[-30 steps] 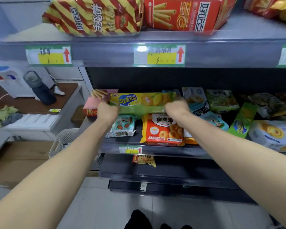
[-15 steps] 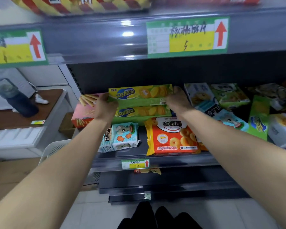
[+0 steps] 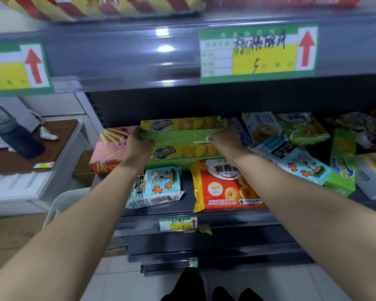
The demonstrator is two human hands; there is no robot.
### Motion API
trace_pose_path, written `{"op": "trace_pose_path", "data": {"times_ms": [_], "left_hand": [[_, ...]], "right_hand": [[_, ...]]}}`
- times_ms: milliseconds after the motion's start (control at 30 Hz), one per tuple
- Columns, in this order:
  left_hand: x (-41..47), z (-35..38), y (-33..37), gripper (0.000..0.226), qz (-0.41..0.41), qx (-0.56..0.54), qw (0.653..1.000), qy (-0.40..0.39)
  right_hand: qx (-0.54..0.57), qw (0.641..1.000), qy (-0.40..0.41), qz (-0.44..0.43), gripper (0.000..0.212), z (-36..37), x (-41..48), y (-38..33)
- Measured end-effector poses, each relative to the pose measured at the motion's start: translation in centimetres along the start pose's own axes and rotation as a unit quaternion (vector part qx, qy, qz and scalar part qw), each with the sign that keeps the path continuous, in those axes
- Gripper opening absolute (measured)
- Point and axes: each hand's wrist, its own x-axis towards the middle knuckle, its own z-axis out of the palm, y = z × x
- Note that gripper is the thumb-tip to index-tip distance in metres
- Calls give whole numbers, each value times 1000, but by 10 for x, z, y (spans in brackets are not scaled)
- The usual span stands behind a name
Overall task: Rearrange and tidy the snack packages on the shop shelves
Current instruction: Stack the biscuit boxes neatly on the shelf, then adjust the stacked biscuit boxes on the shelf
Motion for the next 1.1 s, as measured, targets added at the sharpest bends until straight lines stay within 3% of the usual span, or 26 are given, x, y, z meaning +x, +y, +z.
{"op": "trace_pose_path", "data": {"times_ms": [200, 400, 800, 1100], "left_hand": [[-24, -1, 18, 61, 27, 80, 996, 11], [-78, 3, 44, 52, 70, 124, 989, -28], [-250, 18, 130, 38, 262, 206, 943, -14], [-346, 74, 250, 32, 410, 138, 902, 9]], "right_hand": [[-116, 993, 8, -35, 70, 6, -19, -3], [-226, 968, 6, -106, 44, -1, -60, -12], [-139, 964, -14, -225, 37, -121, -193, -26], [-127, 930, 113, -326, 38, -275, -239, -53]]}}
